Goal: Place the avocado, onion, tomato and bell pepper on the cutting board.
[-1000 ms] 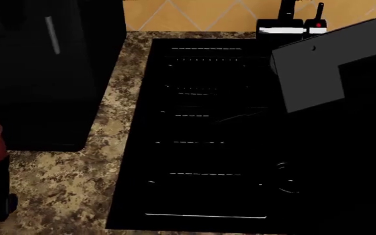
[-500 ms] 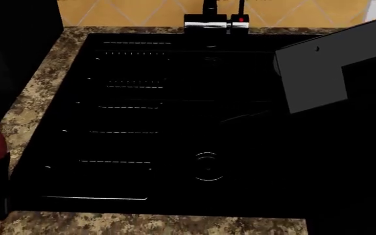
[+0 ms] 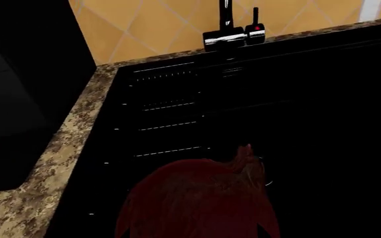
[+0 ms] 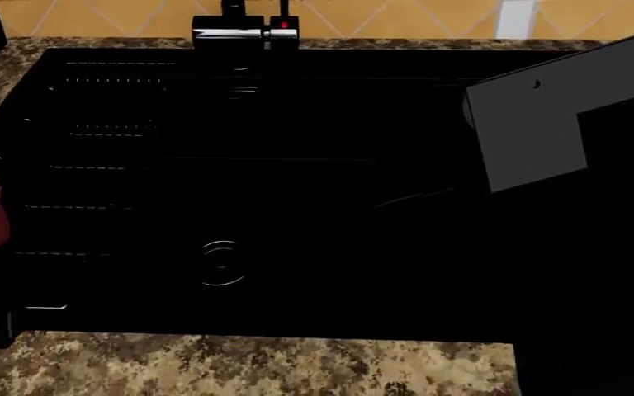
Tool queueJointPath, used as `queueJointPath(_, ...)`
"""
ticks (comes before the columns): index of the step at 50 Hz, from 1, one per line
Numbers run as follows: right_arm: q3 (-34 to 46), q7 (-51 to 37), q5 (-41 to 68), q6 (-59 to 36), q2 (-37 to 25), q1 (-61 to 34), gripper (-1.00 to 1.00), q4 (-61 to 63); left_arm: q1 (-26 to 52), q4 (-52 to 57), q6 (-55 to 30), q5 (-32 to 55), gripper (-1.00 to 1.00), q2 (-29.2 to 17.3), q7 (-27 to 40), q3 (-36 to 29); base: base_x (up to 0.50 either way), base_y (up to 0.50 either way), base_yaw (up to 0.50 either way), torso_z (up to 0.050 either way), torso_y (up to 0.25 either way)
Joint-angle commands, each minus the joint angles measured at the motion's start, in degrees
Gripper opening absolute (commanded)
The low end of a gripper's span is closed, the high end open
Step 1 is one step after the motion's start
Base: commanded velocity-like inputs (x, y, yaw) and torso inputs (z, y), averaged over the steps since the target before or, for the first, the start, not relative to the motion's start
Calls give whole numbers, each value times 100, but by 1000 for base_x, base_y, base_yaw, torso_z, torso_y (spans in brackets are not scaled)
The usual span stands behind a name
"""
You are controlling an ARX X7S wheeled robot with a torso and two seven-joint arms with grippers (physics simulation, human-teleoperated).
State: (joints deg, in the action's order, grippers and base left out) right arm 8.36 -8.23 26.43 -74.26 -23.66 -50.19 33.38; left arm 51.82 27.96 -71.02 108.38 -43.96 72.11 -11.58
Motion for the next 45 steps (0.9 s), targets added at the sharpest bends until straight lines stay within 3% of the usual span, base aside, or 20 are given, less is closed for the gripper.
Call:
queueJointPath(1,-166,143,-63,17,113,52,100,-12,102,-17,95,-166,-100,129,-239,137,-74,-500,0,0,0)
queueJointPath(25,-80,148,-23,39,78,-70,100,-123,219,-12,114,-215,-100,116,-322,3,-56,-500,0,0,0)
queueJointPath(45,-164,75,50,4,66,96,100,0,146,51,181,-303,-100,79,-399,-22,76,-500,0,0,0)
